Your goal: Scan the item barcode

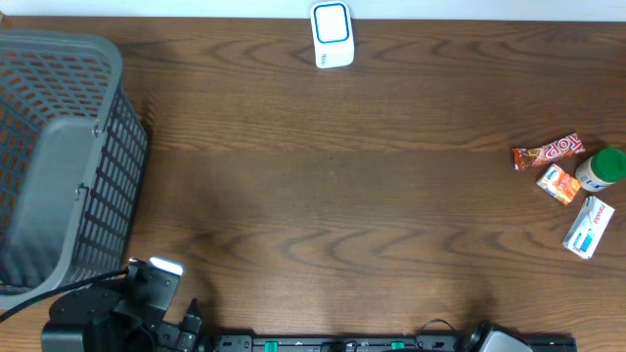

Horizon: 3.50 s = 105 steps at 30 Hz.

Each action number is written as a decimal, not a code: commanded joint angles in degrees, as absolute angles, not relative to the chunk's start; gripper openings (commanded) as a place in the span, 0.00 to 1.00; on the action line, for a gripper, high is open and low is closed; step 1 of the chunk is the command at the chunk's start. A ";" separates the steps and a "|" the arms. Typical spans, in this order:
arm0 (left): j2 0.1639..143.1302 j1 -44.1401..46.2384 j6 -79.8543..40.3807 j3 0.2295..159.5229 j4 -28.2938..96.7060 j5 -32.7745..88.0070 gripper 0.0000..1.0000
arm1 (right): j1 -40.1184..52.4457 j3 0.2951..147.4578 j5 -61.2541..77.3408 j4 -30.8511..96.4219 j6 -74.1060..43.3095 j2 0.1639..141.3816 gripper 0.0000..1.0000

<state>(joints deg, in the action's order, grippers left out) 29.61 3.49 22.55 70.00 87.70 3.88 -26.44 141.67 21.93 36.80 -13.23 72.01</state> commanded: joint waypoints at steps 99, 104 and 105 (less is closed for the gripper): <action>29.41 3.62 22.87 70.30 87.83 3.36 0.95 | -4.12 0.32 -0.56 4.27 -4.23 0.38 0.99; 29.41 3.62 22.87 70.30 87.83 3.36 0.95 | -4.12 0.32 -0.58 4.27 -4.23 0.38 0.99; 29.41 3.62 22.87 70.30 87.83 3.36 0.95 | -4.12 0.32 -0.56 4.27 -4.23 0.38 0.99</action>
<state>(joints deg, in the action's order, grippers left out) 29.61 3.49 22.55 70.00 87.68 3.88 -4.25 0.36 -0.05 4.03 -3.49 0.69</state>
